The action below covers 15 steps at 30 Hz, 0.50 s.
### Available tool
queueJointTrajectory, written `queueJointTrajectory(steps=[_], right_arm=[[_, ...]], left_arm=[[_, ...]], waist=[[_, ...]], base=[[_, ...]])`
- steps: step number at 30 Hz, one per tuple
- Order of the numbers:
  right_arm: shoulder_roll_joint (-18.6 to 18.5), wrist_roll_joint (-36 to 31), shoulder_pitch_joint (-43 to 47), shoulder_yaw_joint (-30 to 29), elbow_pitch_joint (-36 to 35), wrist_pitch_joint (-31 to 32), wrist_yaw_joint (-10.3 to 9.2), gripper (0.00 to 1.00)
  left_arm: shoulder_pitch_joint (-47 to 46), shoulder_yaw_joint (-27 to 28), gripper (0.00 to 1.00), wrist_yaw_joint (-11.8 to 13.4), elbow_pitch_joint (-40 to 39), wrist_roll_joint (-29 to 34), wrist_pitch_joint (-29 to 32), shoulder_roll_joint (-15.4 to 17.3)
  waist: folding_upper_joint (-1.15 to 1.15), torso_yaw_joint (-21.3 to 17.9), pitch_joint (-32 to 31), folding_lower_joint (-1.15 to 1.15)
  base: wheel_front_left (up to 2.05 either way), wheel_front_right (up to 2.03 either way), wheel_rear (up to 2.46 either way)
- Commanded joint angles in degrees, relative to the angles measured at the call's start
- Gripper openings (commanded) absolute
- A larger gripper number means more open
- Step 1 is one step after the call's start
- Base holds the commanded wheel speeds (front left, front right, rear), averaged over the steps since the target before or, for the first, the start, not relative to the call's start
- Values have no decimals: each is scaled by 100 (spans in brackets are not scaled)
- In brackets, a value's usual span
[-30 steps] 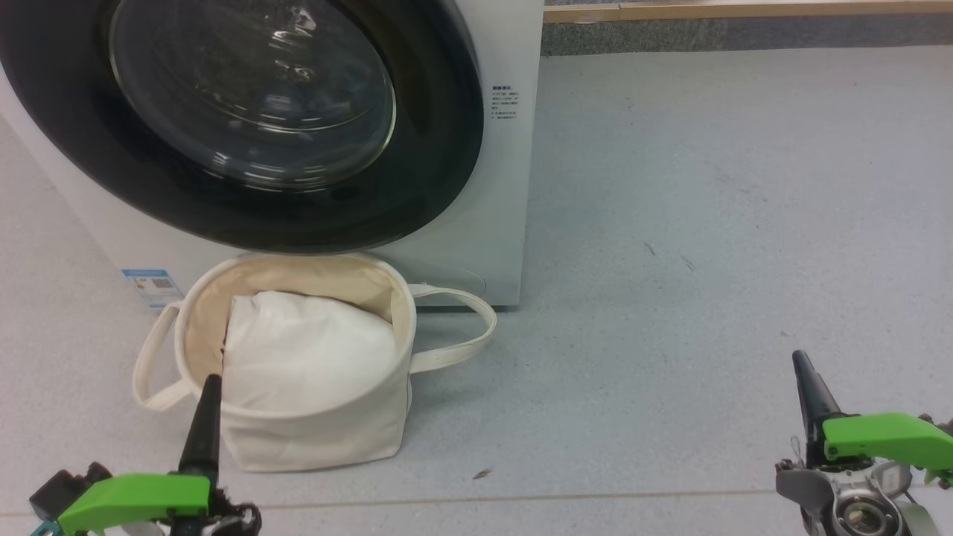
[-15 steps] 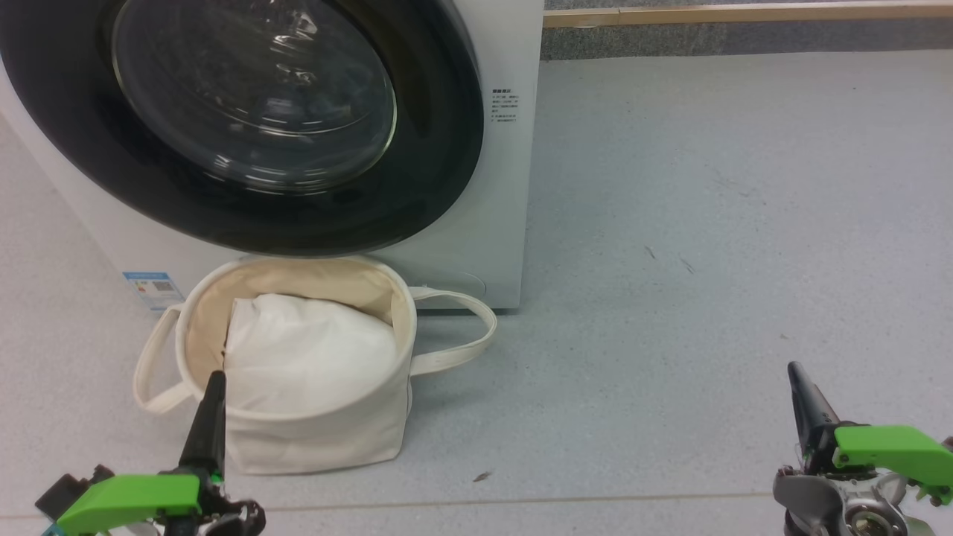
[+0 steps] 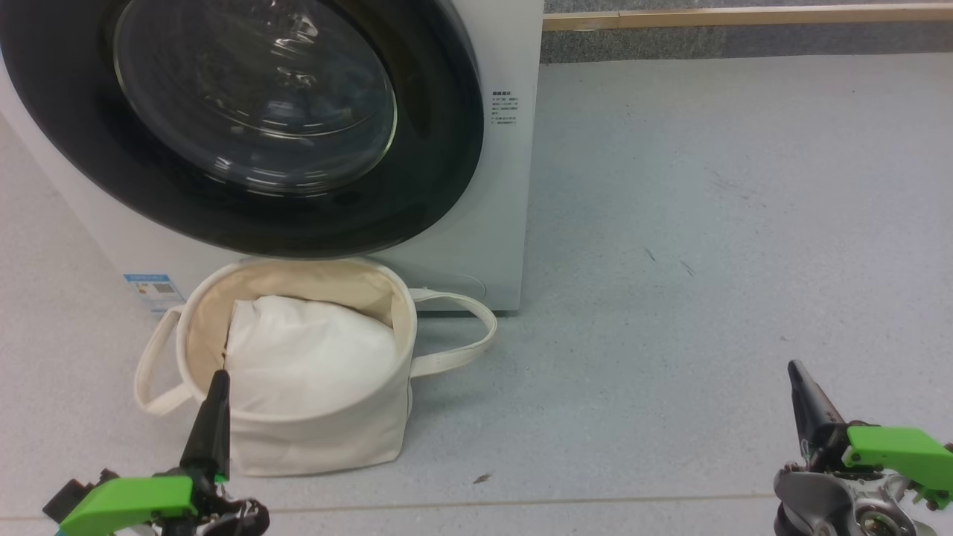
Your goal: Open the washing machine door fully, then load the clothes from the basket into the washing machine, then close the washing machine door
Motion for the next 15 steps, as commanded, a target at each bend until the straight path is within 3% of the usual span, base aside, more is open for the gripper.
queueJointTrajectory(steps=[1, 15], right_arm=[[-9, 31, -78, 117, -221, 21, 1, 0], [-33, 60, -76, 150, -224, -5, 1, 0]], left_arm=[[-124, 199, 0, 3, -227, -17, 43, 32], [-124, 199, 0, 3, -227, -17, 43, 32]], waist=[[0, 0, 1, 0], [0, 0, 1, 0]], base=[[0, 0, 0], [0, 0, 0]])
